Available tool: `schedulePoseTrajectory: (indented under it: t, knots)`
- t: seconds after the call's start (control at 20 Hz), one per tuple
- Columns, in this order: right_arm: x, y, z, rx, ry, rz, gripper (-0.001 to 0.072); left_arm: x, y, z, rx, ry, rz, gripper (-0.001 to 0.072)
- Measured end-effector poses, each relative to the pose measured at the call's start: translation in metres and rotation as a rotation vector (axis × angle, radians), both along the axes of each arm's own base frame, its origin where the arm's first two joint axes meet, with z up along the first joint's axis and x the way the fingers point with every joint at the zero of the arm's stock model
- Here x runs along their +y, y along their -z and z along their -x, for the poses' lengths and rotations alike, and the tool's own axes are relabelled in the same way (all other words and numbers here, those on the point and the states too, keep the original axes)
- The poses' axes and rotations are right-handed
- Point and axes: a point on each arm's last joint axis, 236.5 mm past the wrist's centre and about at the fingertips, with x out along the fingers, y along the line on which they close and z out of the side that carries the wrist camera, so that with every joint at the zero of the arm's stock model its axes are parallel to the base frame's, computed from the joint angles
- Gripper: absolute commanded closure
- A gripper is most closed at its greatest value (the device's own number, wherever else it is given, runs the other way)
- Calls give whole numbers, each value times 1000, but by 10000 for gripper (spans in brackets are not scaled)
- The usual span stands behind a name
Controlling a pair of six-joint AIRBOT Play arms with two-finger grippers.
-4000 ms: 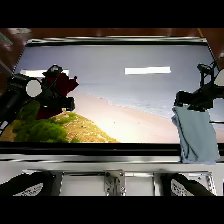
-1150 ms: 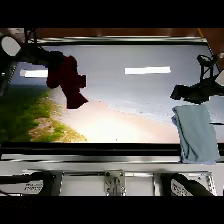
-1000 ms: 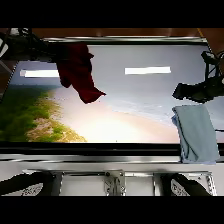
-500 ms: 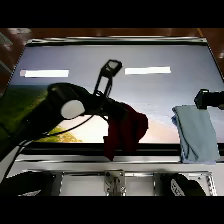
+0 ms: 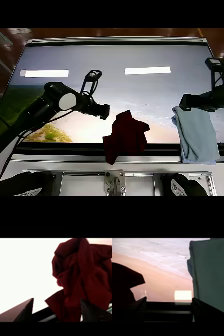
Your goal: Fold the shirts.
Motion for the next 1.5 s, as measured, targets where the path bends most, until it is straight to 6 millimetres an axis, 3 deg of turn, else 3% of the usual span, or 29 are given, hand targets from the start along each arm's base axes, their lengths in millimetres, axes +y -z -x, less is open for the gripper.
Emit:
schedulePoseTrajectory:
  t: [0.1, 0.25, 0.4, 0.55, 0.7, 0.9, 1.05, 1.2, 1.5]
  knots:
    - [11, 38, 1, 108, -28, -51, 25, 29, 20, 15, 79, -17, -50, -13]
    - [28, 92, 8, 267, -51, -170, 25, 48, 73, 69, 285, -32, -51, -13]
    - [45, 128, 11, 365, -36, -314, 23, 29, 111, 119, 470, -65, 101, -13]
    - [57, 146, 5, 398, -4, -422, 23, 5, 133, 150, 576, -112, 231, -13]
    - [61, 155, -2, 393, 19, -465, 22, -9, 153, 161, 624, -168, 280, -13]
    - [64, 158, -6, 391, 30, -489, 22, -34, 164, 165, 640, -219, 354, -13]
    - [65, 159, -7, 390, 38, -499, 22, -46, 172, 165, 640, -255, 380, 141]
    - [78, 165, 0, 412, 30, -510, 21, -51, 178, 168, 650, -272, 383, 653]
    - [115, 188, 11, 424, 12, -513, 22, -56, 176, 174, 655, -223, 389, 671]
